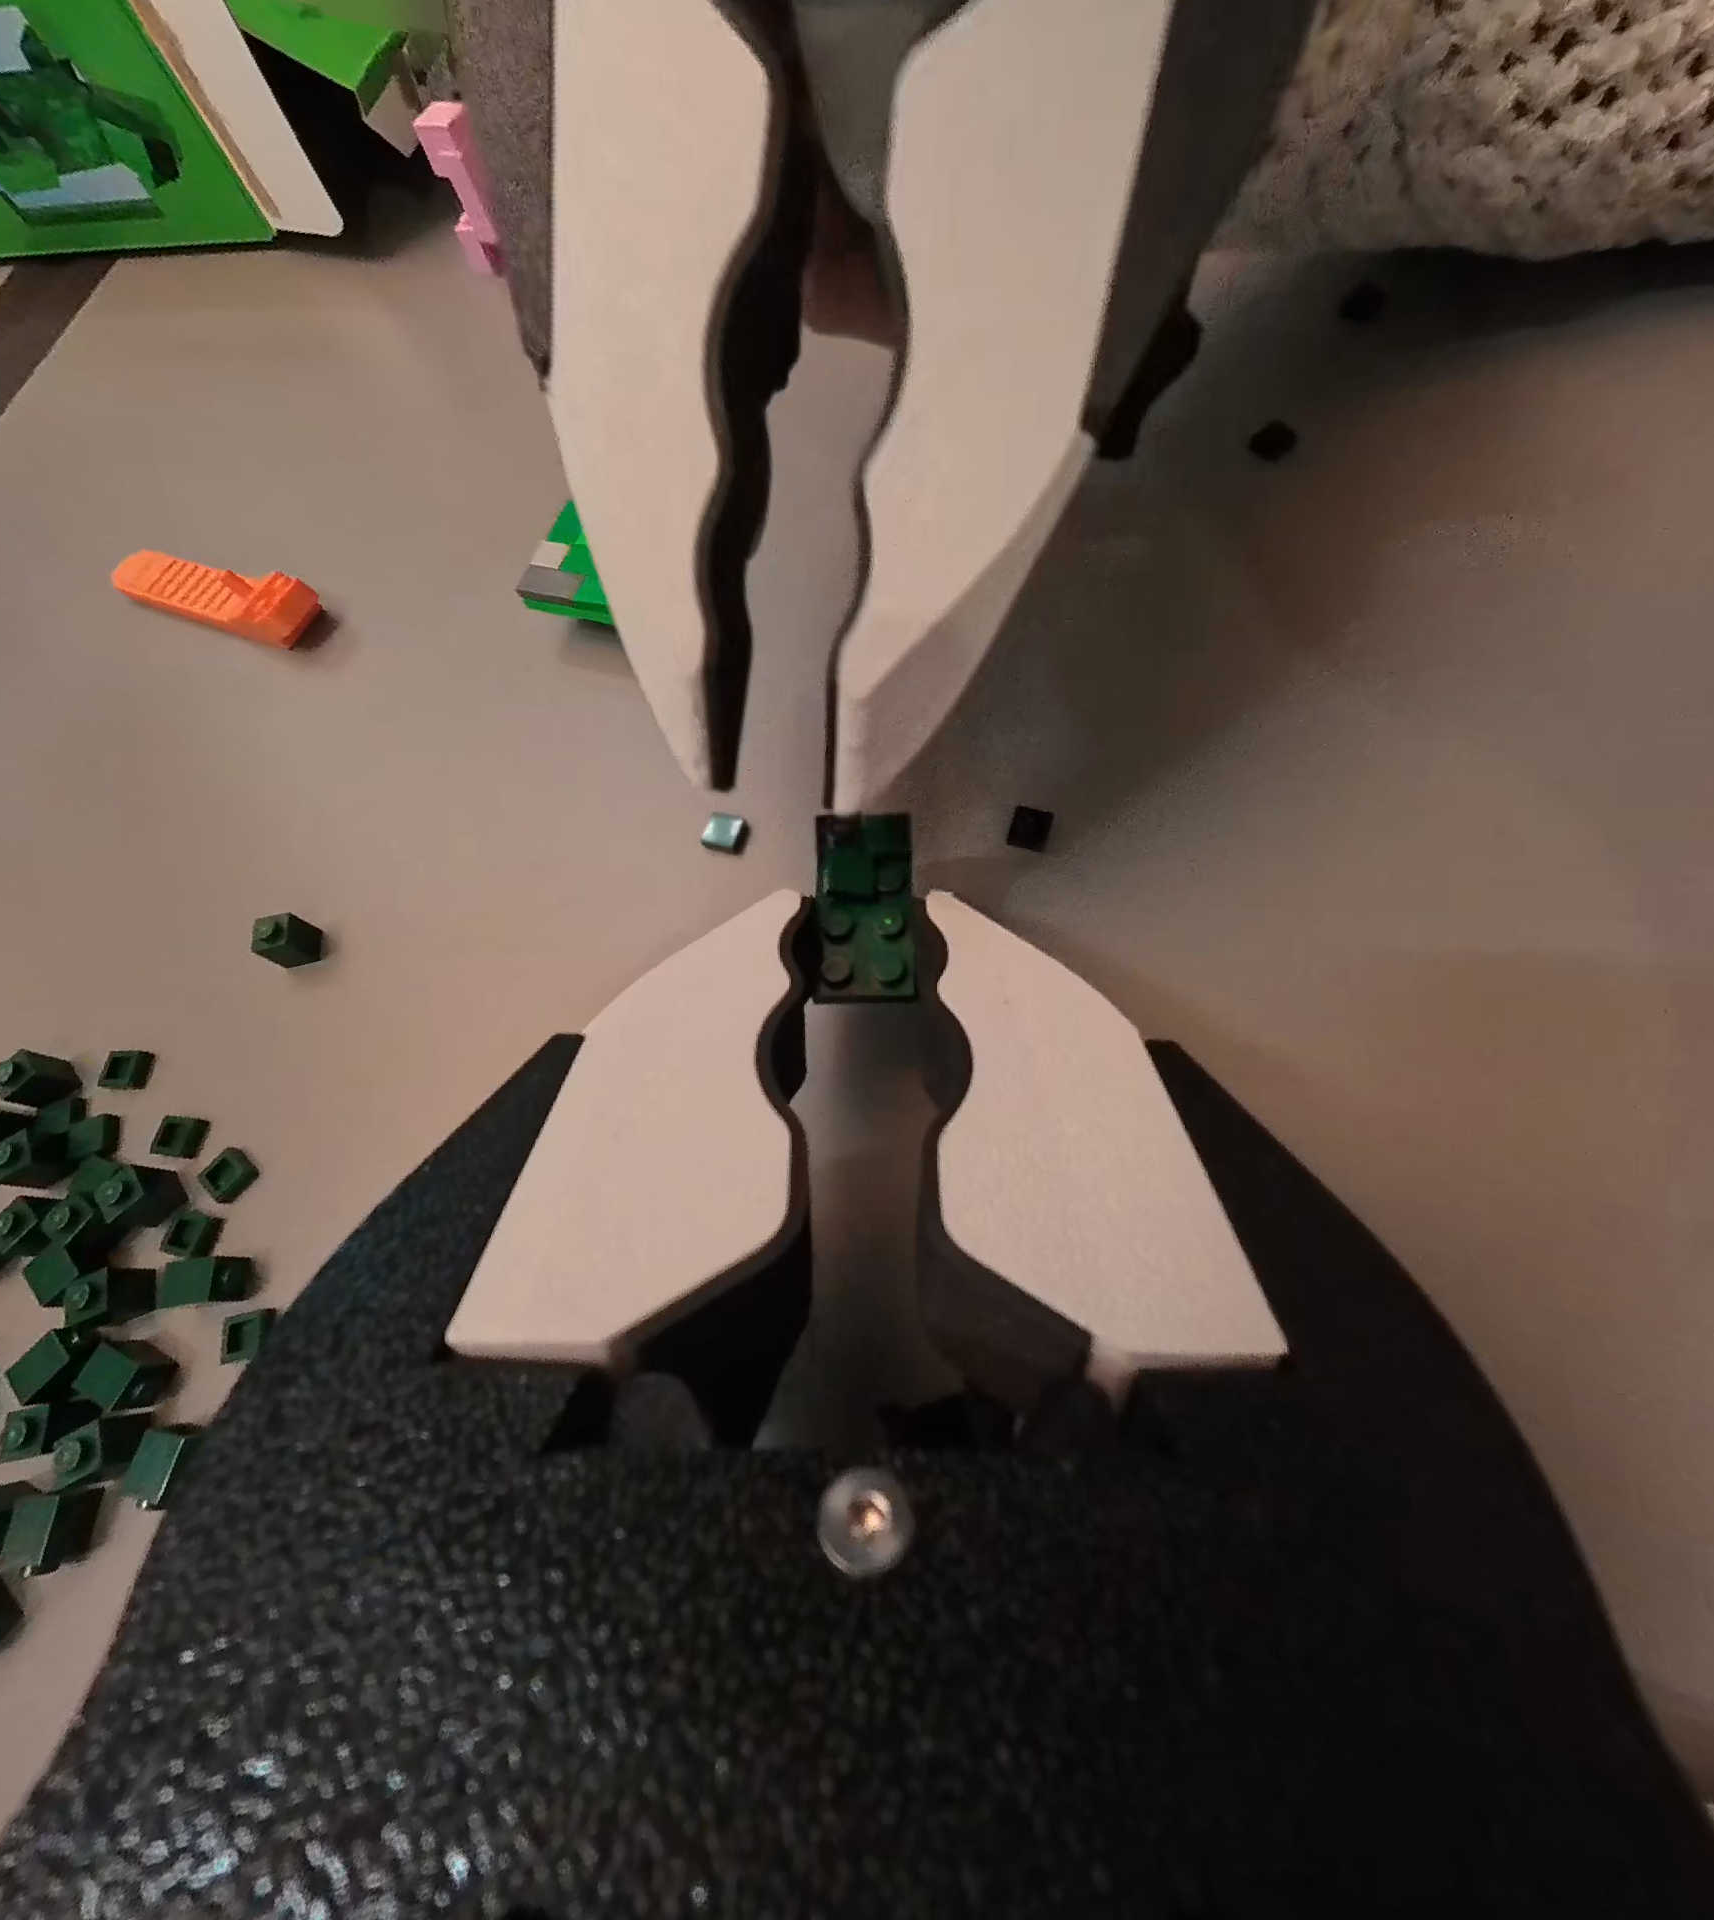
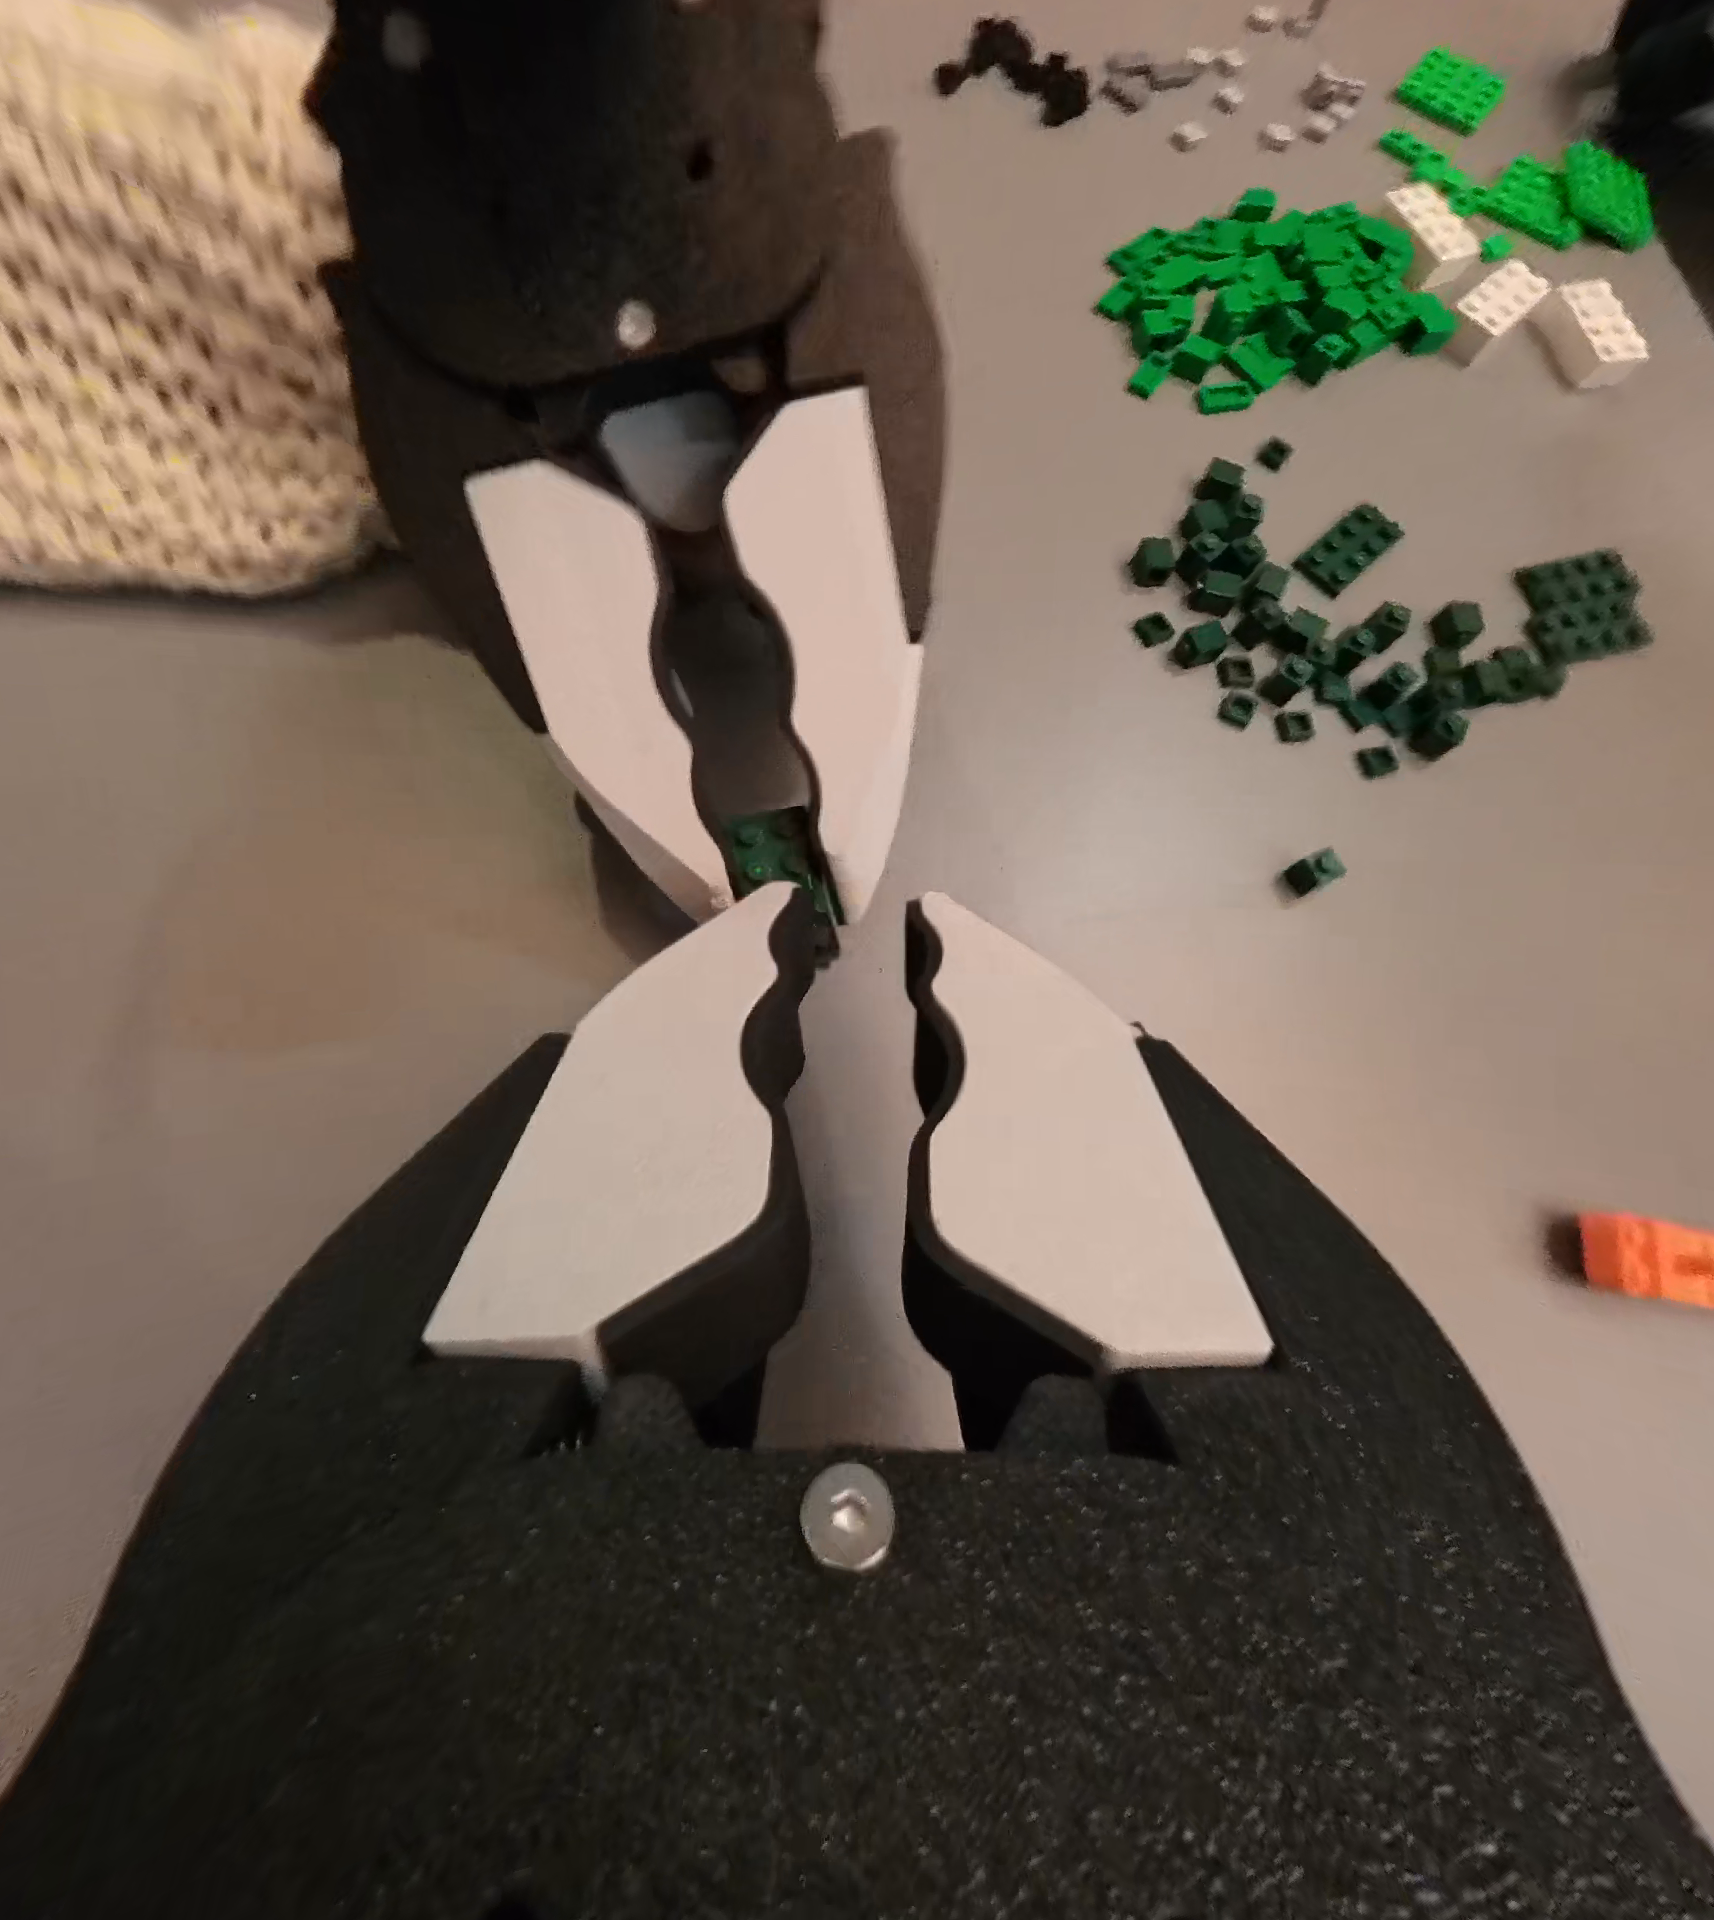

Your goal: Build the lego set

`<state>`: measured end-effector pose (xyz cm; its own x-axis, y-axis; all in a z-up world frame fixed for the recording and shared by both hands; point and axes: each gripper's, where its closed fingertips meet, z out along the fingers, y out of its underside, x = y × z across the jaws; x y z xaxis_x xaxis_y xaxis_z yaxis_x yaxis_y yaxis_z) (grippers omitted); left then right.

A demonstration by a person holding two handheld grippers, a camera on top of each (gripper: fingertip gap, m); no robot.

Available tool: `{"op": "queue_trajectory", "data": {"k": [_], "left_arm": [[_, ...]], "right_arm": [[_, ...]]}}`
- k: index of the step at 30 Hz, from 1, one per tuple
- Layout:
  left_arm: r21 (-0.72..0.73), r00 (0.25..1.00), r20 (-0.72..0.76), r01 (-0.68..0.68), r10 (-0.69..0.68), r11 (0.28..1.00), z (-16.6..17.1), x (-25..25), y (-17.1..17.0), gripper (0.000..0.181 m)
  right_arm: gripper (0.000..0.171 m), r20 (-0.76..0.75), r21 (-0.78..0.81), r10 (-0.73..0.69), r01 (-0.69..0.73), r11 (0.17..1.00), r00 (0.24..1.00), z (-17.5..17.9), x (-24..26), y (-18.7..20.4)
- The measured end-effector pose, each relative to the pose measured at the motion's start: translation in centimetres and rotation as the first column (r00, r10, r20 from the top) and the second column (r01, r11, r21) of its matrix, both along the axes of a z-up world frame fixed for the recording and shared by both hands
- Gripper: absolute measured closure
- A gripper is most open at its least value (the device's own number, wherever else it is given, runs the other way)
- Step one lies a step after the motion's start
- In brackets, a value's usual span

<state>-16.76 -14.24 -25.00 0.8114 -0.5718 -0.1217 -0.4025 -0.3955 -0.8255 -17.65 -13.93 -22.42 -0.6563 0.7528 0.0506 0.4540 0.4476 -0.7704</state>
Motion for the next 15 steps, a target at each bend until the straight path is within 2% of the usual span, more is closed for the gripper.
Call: {"op": "queue_trajectory", "data": {"k": [3,7,9,15], "left_arm": [[0.010,1.000,0.006,-0.004,0.004,1.000,0.2,0.0,0.0,0.165],[0.027,1.000,0.018,-0.001,0.000,1.000,0.5,0.2,0.1,0.165],[0.034,1.000,0.018,0.005,-0.005,0.999,0.6,0.4,0.1,0.165],[0.027,1.000,0.001,0.008,-0.008,1.000,0.3,0.5,0.2,0.165]], "right_arm": [[0.151,0.119,-0.243,-0.092,0.119,0.963,0.989,0.3,-0.1,0.6],[0.139,0.299,-0.483,-0.085,0.227,0.846,0.950,-0.1,0.4,0.5],[0.139,0.347,-0.542,-0.042,0.237,0.806,0.937,-0.1,0.6,0.0],[0.146,0.395,-0.530,-0.028,0.253,0.810,0.918,-1.1,0.7,-0.7]]}}
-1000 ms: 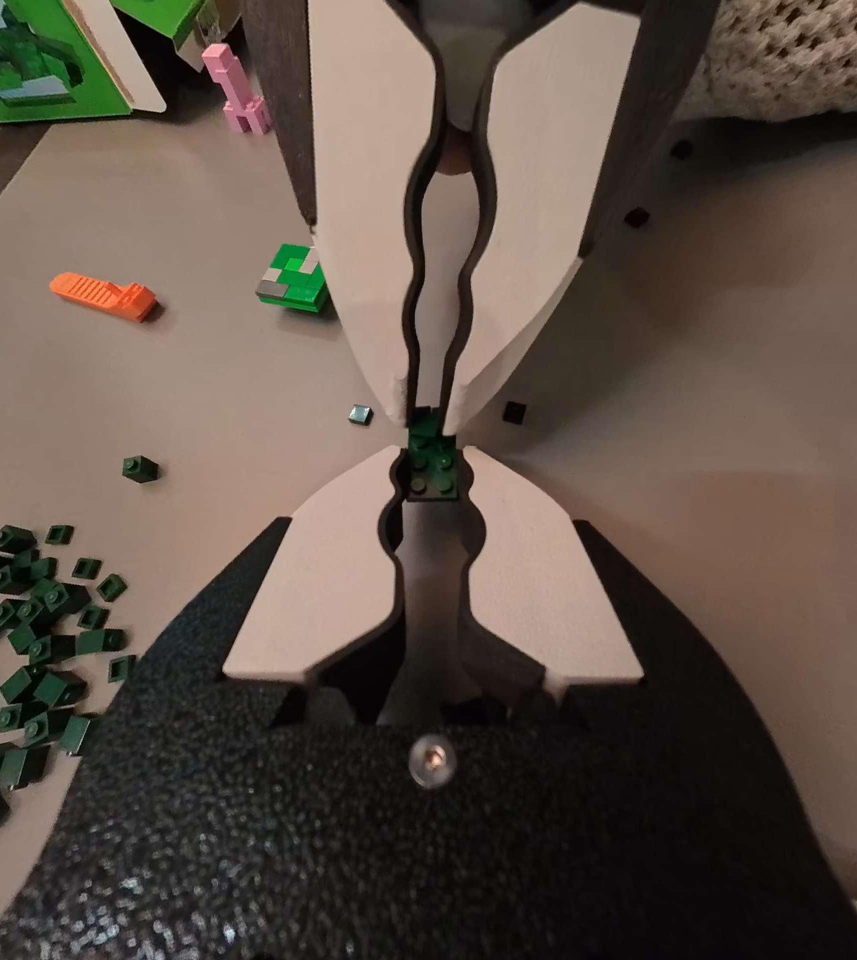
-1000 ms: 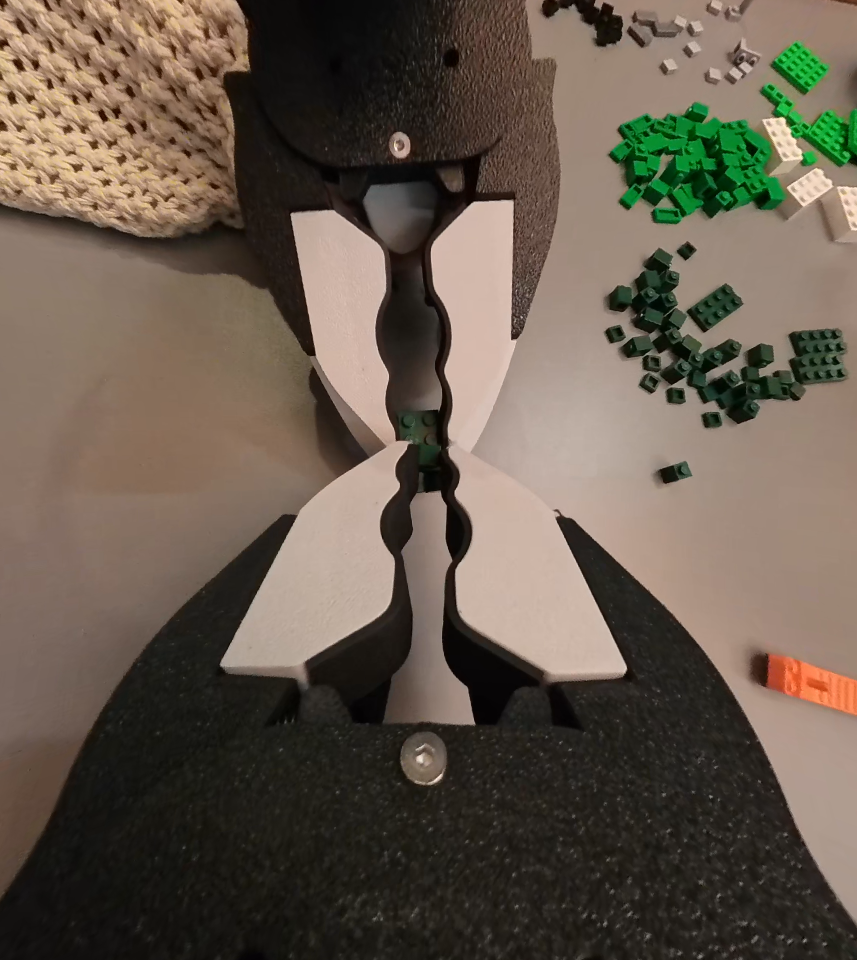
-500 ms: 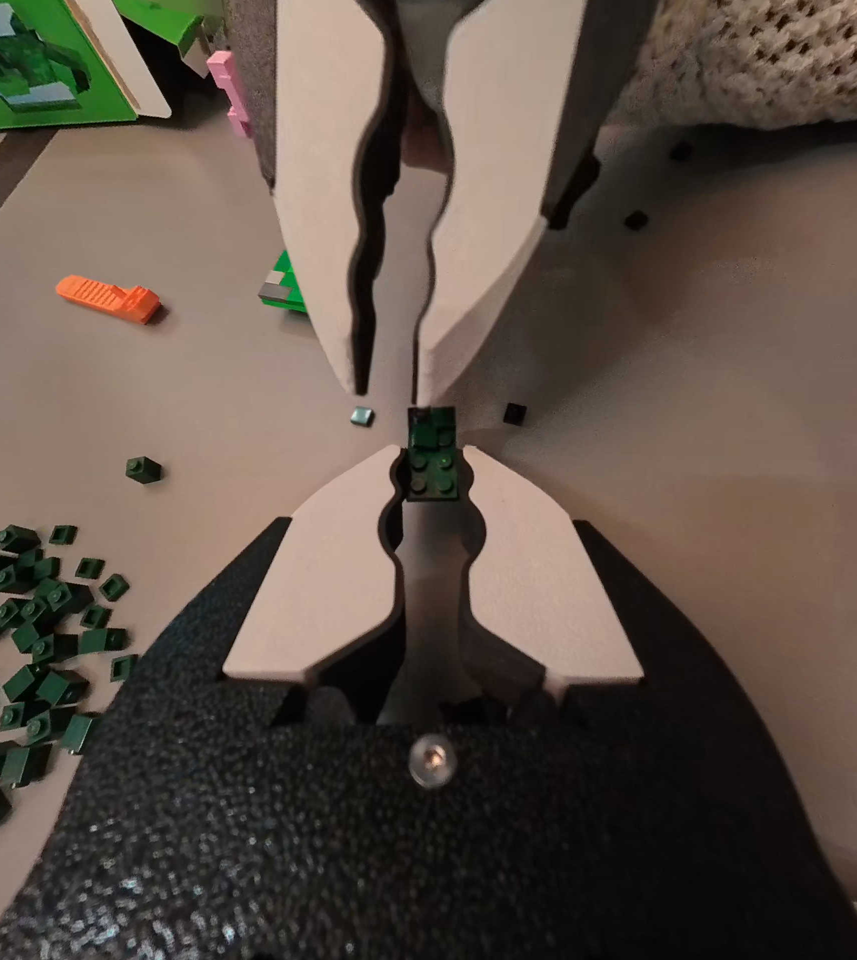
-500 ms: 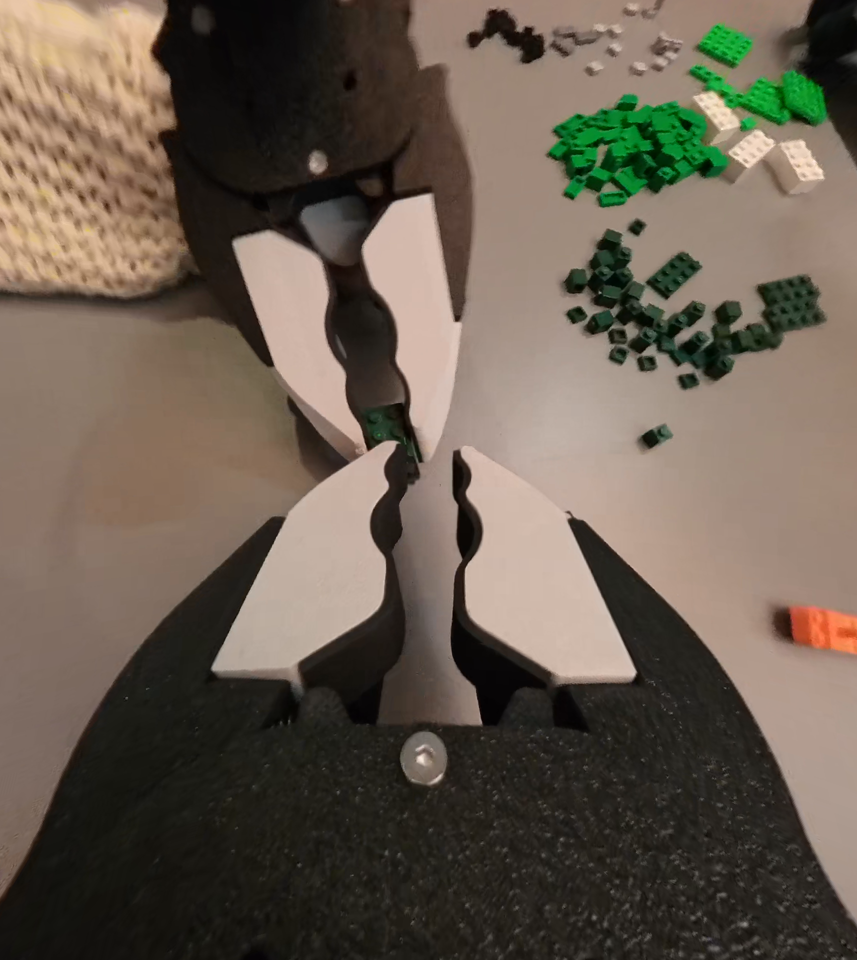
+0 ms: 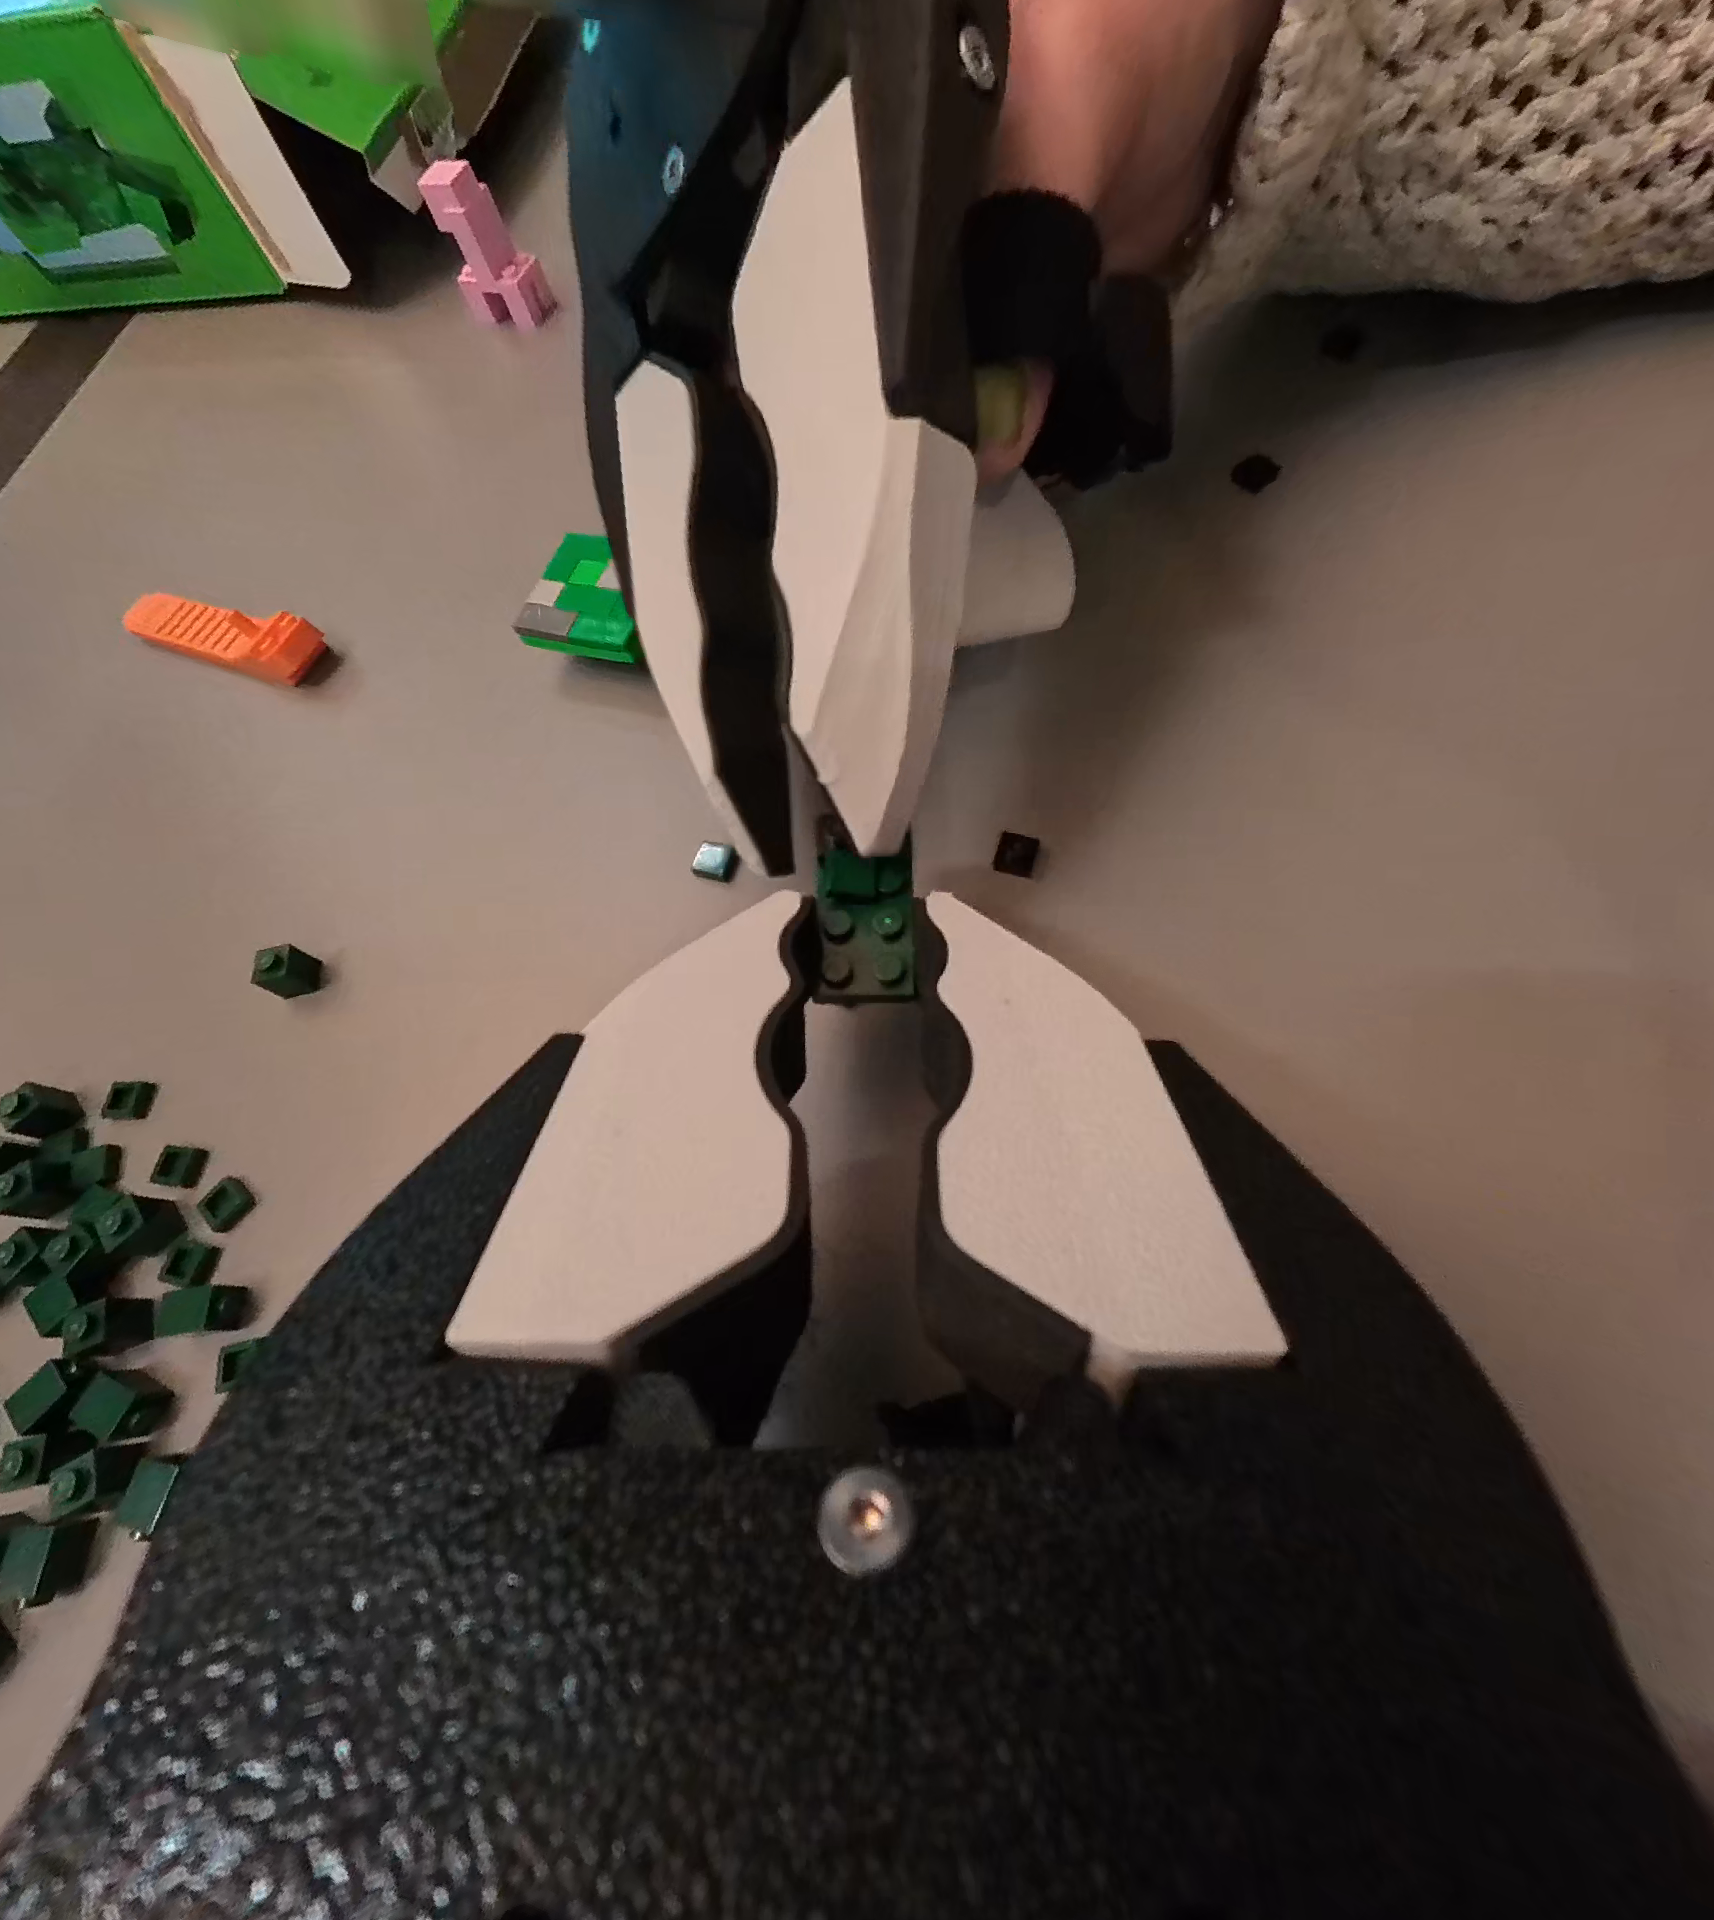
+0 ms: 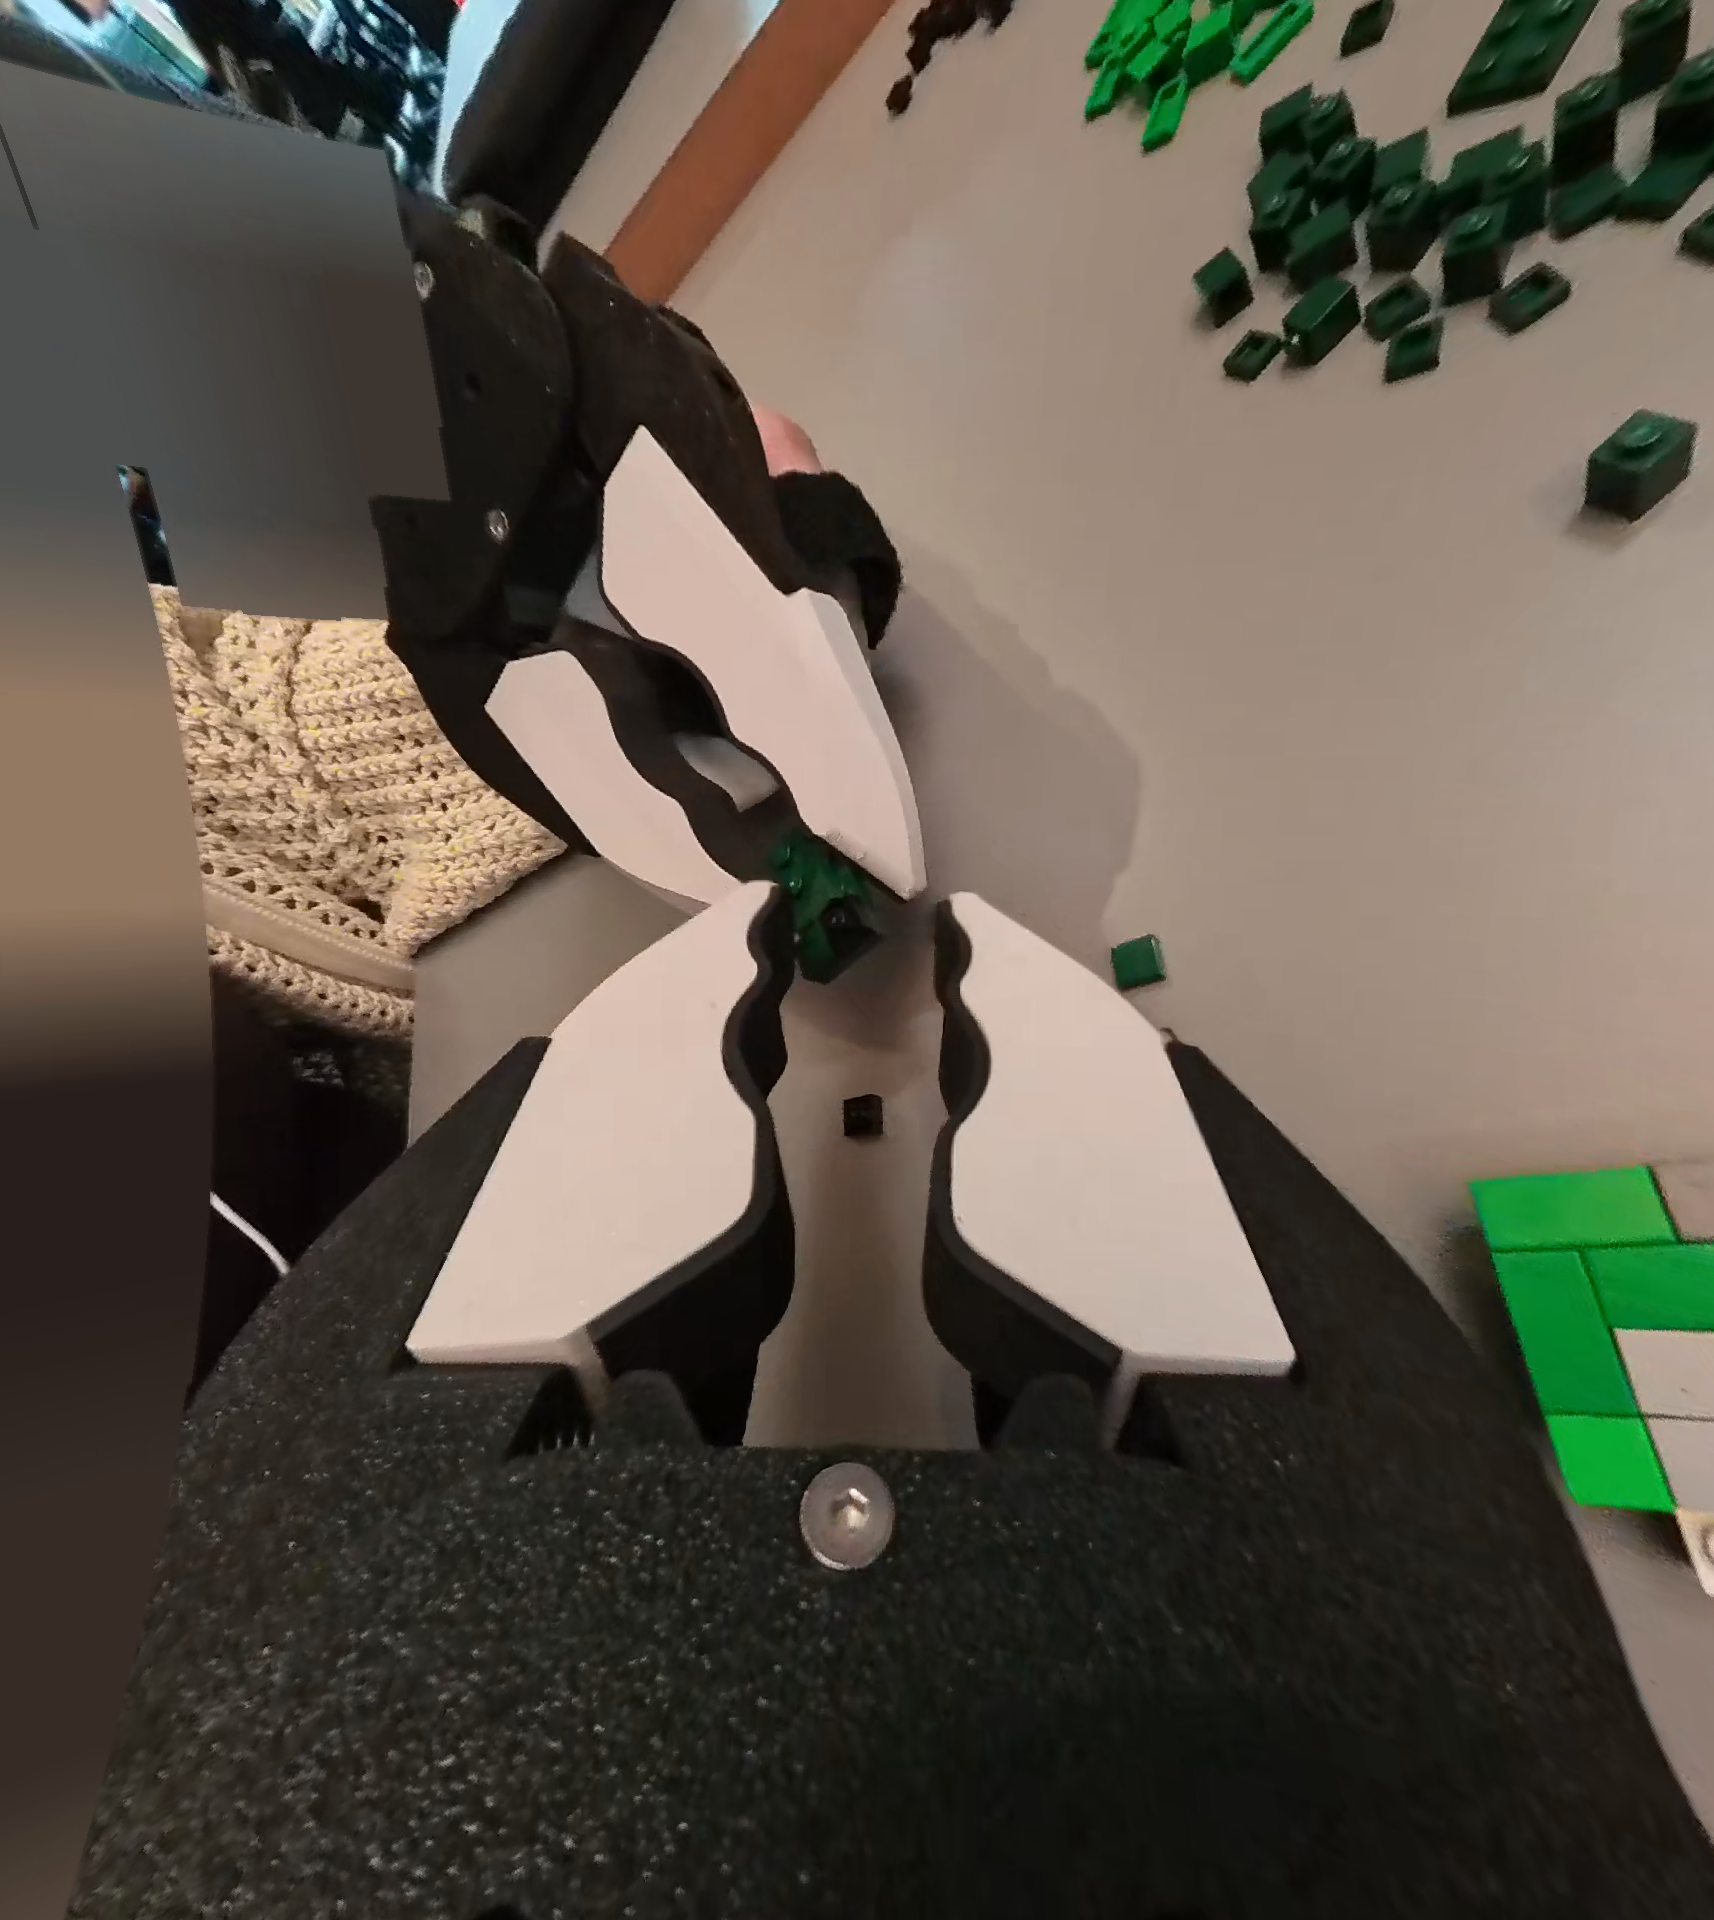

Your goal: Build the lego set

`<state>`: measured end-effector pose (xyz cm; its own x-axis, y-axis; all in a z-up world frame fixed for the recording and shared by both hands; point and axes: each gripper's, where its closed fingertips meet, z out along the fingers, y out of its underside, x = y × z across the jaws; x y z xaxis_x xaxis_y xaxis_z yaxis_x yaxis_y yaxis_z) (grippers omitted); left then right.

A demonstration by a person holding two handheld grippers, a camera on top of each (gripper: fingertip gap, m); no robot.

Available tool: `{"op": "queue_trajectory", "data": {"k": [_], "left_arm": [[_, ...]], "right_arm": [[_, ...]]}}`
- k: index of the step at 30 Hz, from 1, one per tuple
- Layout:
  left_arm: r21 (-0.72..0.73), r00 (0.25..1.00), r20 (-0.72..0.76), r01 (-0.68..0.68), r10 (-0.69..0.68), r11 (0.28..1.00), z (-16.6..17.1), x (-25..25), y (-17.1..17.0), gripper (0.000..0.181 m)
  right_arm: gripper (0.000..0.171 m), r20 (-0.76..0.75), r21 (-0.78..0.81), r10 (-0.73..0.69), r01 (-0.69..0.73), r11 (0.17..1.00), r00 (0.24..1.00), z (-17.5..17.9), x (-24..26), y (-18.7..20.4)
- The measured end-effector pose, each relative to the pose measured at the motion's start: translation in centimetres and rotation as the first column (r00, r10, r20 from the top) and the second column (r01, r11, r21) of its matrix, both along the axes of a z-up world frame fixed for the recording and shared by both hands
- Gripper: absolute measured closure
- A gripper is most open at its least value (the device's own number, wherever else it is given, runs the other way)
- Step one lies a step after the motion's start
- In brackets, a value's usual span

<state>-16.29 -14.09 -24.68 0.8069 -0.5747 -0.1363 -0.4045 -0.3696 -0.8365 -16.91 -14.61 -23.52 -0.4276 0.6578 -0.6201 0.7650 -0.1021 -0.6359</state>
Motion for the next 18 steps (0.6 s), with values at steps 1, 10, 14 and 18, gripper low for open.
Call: {"op": "queue_trajectory", "data": {"k": [1,10,14,18], "left_arm": [[0.002,1.000,0.002,0.000,0.000,1.000,0.04,0.00,0.00,0.165],[0.022,1.000,-0.016,-0.003,0.003,1.000,0.10,0.01,0.07,0.165],[0.032,0.999,-0.035,0.003,-0.002,0.999,0.06,0.06,0.07,0.165],[0.051,0.999,-0.037,0.023,-0.021,0.998,0.26,0.31,-0.03,0.165]], "right_arm": [[0.147,0.005,-0.009,-0.002,0.002,1.000,1.000,-0.06,-0.02,-0.07],[0.157,0.046,-0.094,-0.008,0.012,0.996,0.999,-0.13,0.03,-0.42],[0.158,0.072,-0.153,-0.014,0.025,0.988,0.997,-0.14,0.08,-0.43],[0.160,0.100,-0.213,0.005,0.017,0.977,0.995,0.09,0.31,-0.52]]}}
